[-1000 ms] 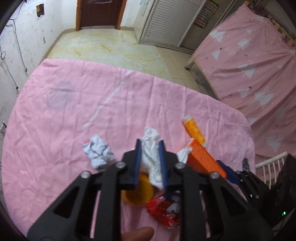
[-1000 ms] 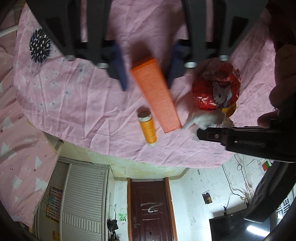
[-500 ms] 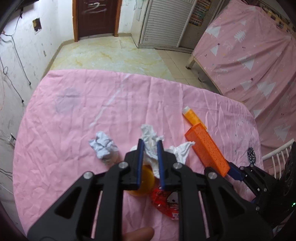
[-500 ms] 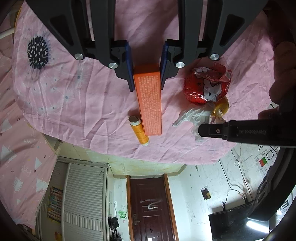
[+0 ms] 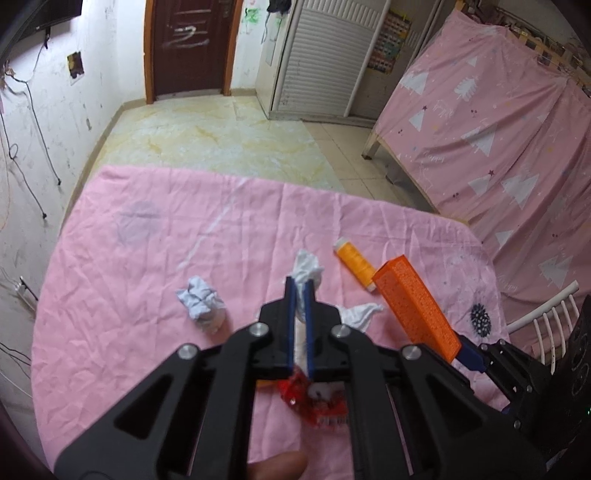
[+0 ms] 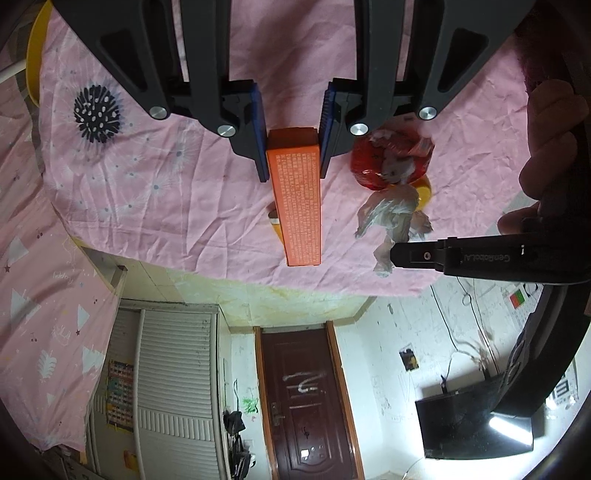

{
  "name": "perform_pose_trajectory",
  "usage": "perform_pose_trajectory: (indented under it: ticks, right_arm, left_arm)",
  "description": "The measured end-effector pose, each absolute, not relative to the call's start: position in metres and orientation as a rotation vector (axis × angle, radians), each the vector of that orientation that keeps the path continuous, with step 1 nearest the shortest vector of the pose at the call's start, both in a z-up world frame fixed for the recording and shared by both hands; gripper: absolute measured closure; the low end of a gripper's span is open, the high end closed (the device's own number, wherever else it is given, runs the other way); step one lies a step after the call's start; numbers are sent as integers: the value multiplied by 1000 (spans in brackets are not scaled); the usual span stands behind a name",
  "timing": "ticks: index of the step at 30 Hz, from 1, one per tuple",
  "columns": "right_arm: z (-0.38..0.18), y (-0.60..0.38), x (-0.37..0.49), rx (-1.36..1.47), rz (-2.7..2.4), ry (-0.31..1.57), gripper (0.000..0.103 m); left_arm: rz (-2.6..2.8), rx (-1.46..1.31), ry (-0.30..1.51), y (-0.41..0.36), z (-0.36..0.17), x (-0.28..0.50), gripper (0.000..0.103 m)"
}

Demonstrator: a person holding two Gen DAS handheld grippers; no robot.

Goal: Collect trash
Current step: 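Carry tissue and orange box to the yellow bin and open both tools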

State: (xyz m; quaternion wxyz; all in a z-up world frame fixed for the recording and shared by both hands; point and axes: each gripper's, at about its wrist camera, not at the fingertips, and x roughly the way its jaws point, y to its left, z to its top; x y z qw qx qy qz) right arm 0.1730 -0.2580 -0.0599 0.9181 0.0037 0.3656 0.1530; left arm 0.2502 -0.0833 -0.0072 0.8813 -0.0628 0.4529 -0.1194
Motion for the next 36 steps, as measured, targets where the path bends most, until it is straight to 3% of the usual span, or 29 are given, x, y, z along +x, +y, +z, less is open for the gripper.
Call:
perform_pose_trajectory:
  ticks: [18,36]
  right_arm:
    - [-38,-331,133,136,254,644,85]
    - [-42,-478,69,321,67,532,85]
  left_arm:
    - [-339,-56,817,-146,49,203,100]
    - [-503,93,809,-288,59,167,100]
